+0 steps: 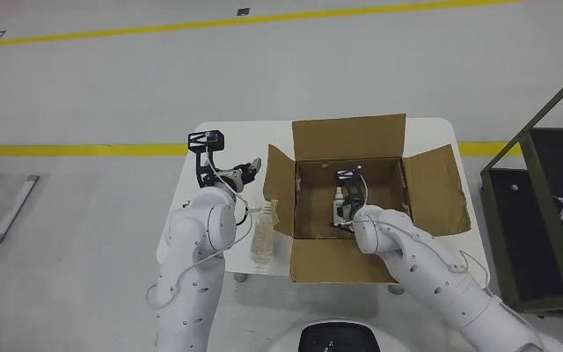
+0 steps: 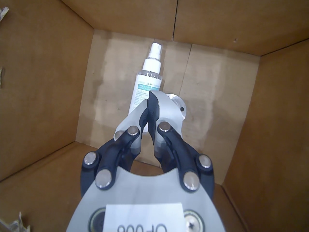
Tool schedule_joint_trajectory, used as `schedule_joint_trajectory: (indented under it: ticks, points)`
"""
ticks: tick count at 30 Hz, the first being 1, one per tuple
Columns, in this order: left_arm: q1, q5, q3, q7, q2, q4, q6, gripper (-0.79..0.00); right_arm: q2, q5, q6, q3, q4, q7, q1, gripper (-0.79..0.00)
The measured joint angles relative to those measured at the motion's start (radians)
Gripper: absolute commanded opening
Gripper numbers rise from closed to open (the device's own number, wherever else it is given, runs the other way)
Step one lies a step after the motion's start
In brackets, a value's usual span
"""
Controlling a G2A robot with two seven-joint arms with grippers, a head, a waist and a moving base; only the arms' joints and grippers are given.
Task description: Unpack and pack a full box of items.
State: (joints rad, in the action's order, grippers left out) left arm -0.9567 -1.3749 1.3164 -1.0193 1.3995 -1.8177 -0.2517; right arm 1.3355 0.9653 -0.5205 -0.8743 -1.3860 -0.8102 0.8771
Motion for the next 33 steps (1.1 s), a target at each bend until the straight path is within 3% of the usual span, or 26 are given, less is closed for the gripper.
schedule_joint_trajectory:
  ticks: [9, 10, 12, 14, 25, 27, 28, 29, 33]
  points:
    - [0.000, 0.000, 0.000, 0.000, 0.000, 0.000, 0.000, 0.000, 0.042, -0.002, -0.003, 0.057, 0.106, -0.029, -0.101, -0.770]
    - [0.000, 0.000, 0.000, 0.000, 0.000, 0.000, 0.000, 0.000, 0.046, -0.002, 0.001, 0.060, 0.123, -0.033, -0.111, -0.640]
    - [0.000, 0.000, 0.000, 0.000, 0.000, 0.000, 0.000, 0.000, 0.052, -0.005, 0.006, 0.064, 0.149, -0.045, -0.125, -0.591]
    - [0.000, 0.000, 0.000, 0.000, 0.000, 0.000, 0.000, 0.000, 0.058, -0.017, 0.015, 0.064, 0.167, -0.054, -0.134, -0.486]
    - [0.000, 0.000, 0.000, 0.000, 0.000, 0.000, 0.000, 0.000, 0.068, -0.010, 0.078, 0.042, 0.235, -0.029, -0.138, -0.425]
    - [0.000, 0.000, 0.000, 0.000, 0.000, 0.000, 0.000, 0.000, 0.072, -0.021, 0.086, 0.039, 0.249, -0.025, -0.141, -0.363]
    - [0.000, 0.000, 0.000, 0.000, 0.000, 0.000, 0.000, 0.000, 0.075, -0.029, 0.091, 0.038, 0.259, -0.022, -0.143, -0.262]
    - [0.000, 0.000, 0.000, 0.000, 0.000, 0.000, 0.000, 0.000, 0.077, -0.033, 0.094, 0.039, 0.266, -0.018, -0.145, -0.231]
    - [0.000, 0.000, 0.000, 0.000, 0.000, 0.000, 0.000, 0.000, 0.090, -0.047, 0.103, 0.052, 0.296, 0.003, -0.148, -0.265]
